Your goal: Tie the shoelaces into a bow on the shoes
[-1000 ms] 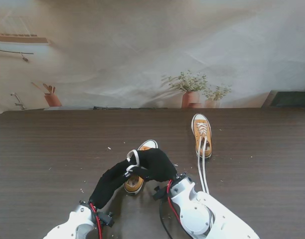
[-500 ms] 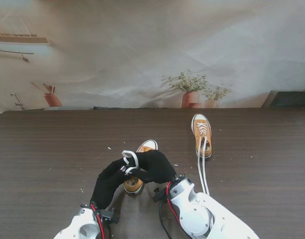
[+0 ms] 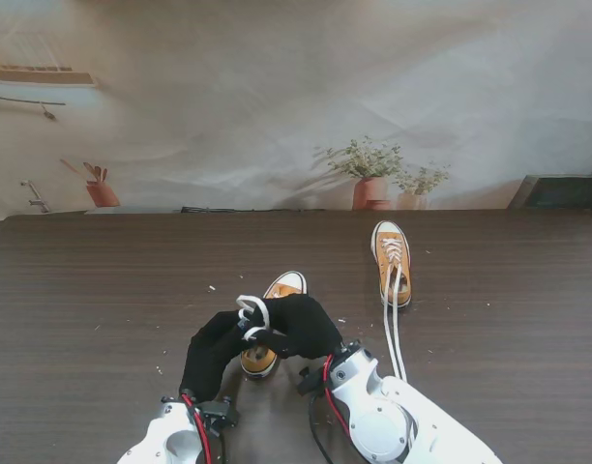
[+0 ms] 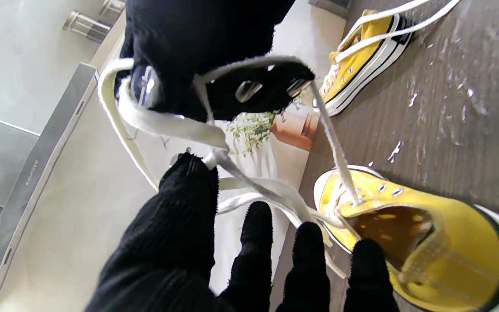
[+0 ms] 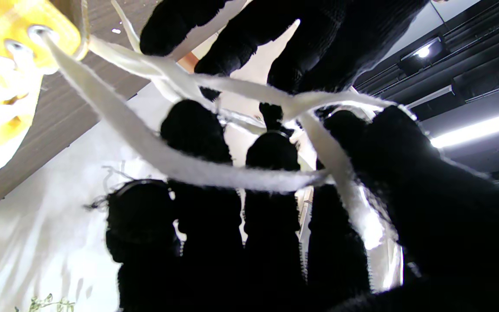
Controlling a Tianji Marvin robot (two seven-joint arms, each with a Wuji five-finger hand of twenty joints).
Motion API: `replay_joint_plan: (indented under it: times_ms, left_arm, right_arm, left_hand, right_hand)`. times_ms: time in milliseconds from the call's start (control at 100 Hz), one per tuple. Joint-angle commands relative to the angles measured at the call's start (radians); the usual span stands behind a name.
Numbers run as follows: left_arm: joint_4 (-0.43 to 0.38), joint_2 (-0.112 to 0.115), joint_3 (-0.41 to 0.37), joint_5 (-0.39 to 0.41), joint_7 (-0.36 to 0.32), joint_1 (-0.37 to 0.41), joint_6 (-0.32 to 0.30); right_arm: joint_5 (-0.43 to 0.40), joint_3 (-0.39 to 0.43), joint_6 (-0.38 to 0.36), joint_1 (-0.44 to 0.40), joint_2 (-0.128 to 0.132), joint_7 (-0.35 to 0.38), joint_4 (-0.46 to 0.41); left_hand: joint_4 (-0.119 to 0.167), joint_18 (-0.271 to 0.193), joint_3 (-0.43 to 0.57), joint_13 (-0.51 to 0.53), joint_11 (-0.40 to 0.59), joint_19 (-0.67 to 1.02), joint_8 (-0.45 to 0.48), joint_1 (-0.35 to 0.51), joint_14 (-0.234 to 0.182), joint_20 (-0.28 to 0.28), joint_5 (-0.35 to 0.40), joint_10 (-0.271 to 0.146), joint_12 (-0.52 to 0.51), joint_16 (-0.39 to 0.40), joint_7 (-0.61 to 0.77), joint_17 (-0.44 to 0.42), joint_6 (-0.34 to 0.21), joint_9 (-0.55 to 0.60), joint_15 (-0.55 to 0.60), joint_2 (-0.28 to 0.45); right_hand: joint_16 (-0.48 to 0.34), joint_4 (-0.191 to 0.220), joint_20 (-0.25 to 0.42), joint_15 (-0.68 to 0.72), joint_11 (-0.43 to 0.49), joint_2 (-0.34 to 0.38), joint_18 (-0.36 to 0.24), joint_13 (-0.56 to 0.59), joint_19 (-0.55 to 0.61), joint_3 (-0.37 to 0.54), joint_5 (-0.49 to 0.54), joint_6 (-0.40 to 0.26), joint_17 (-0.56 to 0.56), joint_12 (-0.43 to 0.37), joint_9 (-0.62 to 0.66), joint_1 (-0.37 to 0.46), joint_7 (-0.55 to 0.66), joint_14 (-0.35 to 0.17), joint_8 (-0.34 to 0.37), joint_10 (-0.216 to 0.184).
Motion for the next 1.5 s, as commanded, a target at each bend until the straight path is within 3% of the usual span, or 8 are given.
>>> replay_joint_plan:
  times_ms: [0,330,470,660,870,950,1070,1490]
  left_arm:
    - [-0.015,-0.011,0.002,0.013,-0.003,0.004,0.001]
    - [-0.02,-0.028,-0.008,0.069,0.092,0.008,-0.038]
    - [-0.017,-0.028,-0.018,0.087,0.1,0.007,-0.051]
    - [-0.024,-0.026,-0.033,0.075,0.091,0.011,-0.048]
    - [-0.038,-0.03,-0.036,0.072,0.107,0.012,-0.034]
    - [-0.04,-0.031,-0.037,0.075,0.112,0.011,-0.03]
    - [-0.044,-0.031,-0.042,0.073,0.114,0.014,-0.028]
    - [-0.039,-0.016,-0.06,0.037,0.044,0.028,-0.065]
  right_arm:
    - [0.003,0.002,-0.004,-0.004,0.004,0.014,0.002]
    - [0.073,0.024,-0.003,-0.025,0.005,0.058,-0.013]
    - [0.118,0.037,-0.002,-0.032,0.014,0.114,-0.028]
    - [0.175,0.053,0.003,-0.038,0.033,0.204,-0.047]
    - [0.252,0.069,0.022,-0.04,0.044,0.277,-0.062]
    - [0.277,0.072,0.026,-0.041,0.041,0.277,-0.062]
    - [0.291,0.073,0.043,-0.048,0.029,0.247,-0.063]
    - [0.286,0.075,0.058,-0.059,0.025,0.228,-0.07]
  left_hand:
    - [0.019,0.013,-0.006,0.017,0.031,0.016,-0.009,0.051,-0.003,0.029,0.069,-0.014,0.029,0.034,0.036,0.022,-0.018,0.028,0.023,-0.021]
    - [-0.077,0.01,0.417,0.036,0.063,0.021,-0.021,-0.134,-0.01,0.031,0.214,-0.048,-0.02,-0.005,0.032,0.055,0.072,0.121,0.046,-0.206]
    - [-0.097,0.002,0.469,0.034,0.075,0.024,-0.012,-0.179,-0.021,0.032,0.221,-0.065,-0.018,-0.01,0.045,0.06,0.055,0.128,0.051,-0.217]
    - [-0.075,-0.024,0.29,-0.007,0.086,0.012,0.154,-0.114,-0.032,0.035,0.09,-0.06,0.014,-0.011,0.083,0.015,-0.023,0.059,0.032,-0.093]
    - [-0.057,-0.021,0.21,-0.011,0.086,0.012,0.173,-0.06,-0.029,0.036,0.053,-0.055,0.02,-0.006,0.099,0.008,-0.004,0.049,0.03,-0.058]
    - [-0.041,-0.018,0.167,-0.005,0.088,0.013,0.158,-0.037,-0.026,0.038,0.056,-0.056,0.021,-0.001,0.101,0.01,0.003,0.056,0.031,-0.052]
    - [-0.035,-0.011,0.166,0.004,0.082,0.01,0.119,-0.03,-0.02,0.036,0.077,-0.058,0.014,-0.001,0.072,0.012,0.015,0.074,0.031,-0.06]
    - [0.028,-0.023,-0.067,-0.004,-0.006,-0.003,0.027,0.181,-0.027,0.016,-0.004,-0.044,0.134,-0.008,-0.078,-0.016,0.112,0.071,0.005,0.092]
  right_hand:
    - [0.011,0.02,0.005,-0.002,-0.005,0.011,0.007,0.0,0.006,0.01,-0.003,-0.073,-0.01,-0.009,0.01,0.022,0.022,0.008,-0.005,-0.013]
    - [-0.02,0.027,-0.035,-0.144,-0.073,0.037,0.009,-0.115,-0.137,-0.022,-0.064,-0.089,-0.167,-0.074,-0.098,0.043,-0.035,0.01,-0.133,0.005]
    - [-0.029,0.025,-0.05,-0.219,-0.136,0.026,0.005,-0.183,-0.2,-0.018,-0.132,-0.078,-0.244,-0.125,-0.161,0.014,-0.101,0.012,-0.244,0.022]
    - [-0.032,0.039,-0.062,-0.315,-0.222,0.038,-0.013,-0.287,-0.287,-0.009,-0.21,-0.056,-0.344,-0.174,-0.266,-0.055,-0.215,0.004,-0.296,0.025]
    - [-0.035,0.152,-0.062,-0.361,-0.25,0.068,-0.032,-0.376,-0.346,0.004,-0.277,-0.017,-0.419,-0.203,-0.356,-0.068,-0.344,-0.004,-0.247,0.023]
    - [-0.033,0.113,-0.057,-0.361,-0.255,0.111,-0.023,-0.389,-0.357,-0.014,-0.256,-0.021,-0.441,-0.21,-0.349,-0.116,-0.334,0.013,-0.257,0.04]
    - [-0.033,0.029,-0.041,-0.353,-0.256,0.16,-0.007,-0.369,-0.357,-0.089,-0.201,-0.054,-0.434,-0.214,-0.307,-0.031,-0.176,0.033,-0.35,0.059]
    - [-0.046,0.046,-0.052,-0.378,-0.257,0.156,-0.014,-0.368,-0.37,-0.119,-0.126,-0.066,-0.434,-0.22,-0.303,0.115,-0.097,0.028,-0.266,0.049]
